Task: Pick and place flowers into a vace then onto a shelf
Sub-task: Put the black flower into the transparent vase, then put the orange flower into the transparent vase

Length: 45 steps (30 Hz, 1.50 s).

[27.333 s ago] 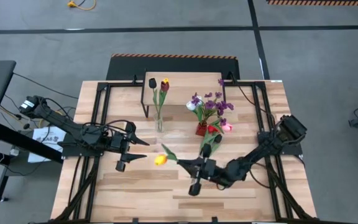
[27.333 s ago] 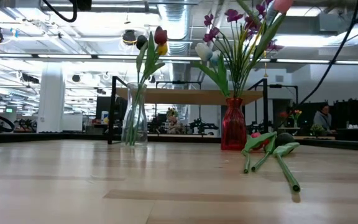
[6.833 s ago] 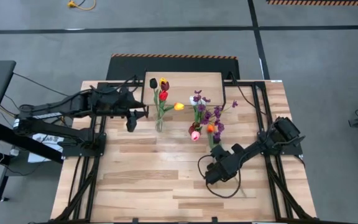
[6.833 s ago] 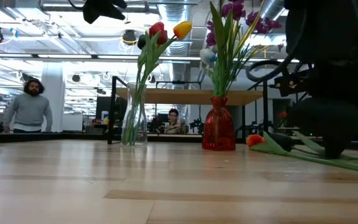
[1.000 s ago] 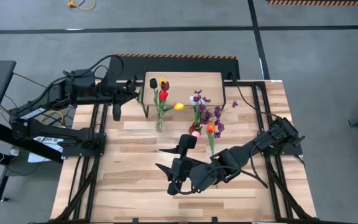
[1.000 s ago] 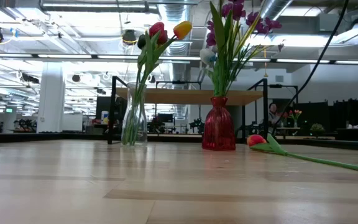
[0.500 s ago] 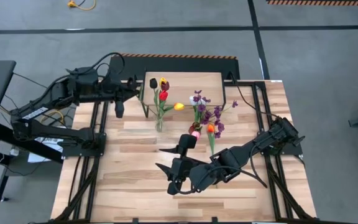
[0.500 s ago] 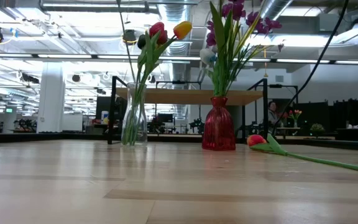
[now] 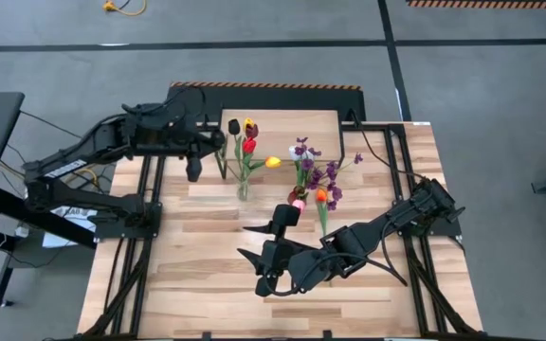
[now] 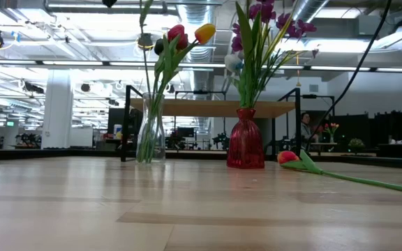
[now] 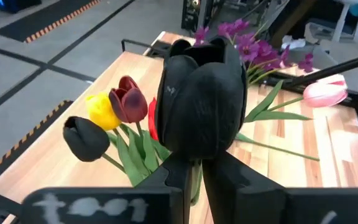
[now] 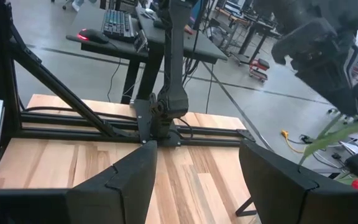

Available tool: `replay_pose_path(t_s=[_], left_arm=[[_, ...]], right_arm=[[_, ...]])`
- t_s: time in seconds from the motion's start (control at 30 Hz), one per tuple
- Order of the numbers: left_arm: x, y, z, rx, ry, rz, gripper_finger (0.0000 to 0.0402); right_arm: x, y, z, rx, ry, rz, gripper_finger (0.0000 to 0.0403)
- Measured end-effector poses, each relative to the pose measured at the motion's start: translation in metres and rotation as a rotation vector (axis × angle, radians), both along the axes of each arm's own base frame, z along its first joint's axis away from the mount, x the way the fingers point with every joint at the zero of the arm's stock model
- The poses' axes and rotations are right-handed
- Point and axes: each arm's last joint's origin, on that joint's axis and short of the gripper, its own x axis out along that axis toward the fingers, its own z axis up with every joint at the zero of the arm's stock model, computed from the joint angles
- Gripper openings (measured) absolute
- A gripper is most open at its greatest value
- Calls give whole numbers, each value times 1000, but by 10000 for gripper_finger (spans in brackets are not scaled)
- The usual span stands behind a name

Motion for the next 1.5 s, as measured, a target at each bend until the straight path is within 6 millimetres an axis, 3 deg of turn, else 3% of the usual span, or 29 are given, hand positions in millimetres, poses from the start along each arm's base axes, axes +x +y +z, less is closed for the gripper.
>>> replay_pose_path(t_s=[0.27,0.63,0.8,0.93,1.1,1.33,1.5], left_arm=[[9,3,-5,-9,26,3,25],[5,2,-10,-41,77,24,26],[-1,1,-10,-66,91,60,26],[-12,-5,-6,-65,74,53,26],[-31,-17,3,-66,16,25,26],[-47,-32,9,-62,-37,-14,25],[-47,-38,9,-58,-36,-42,25]], right_arm=[[-1,0,-2,15,10,-7,220],[-1,0,-2,27,10,-16,220],[-9,3,-13,39,98,-29,220],[-28,5,-33,102,263,-101,220],[-61,4,-61,292,433,-324,220],[-89,8,-120,474,382,-635,220],[-106,-7,-170,511,328,-829,221]])
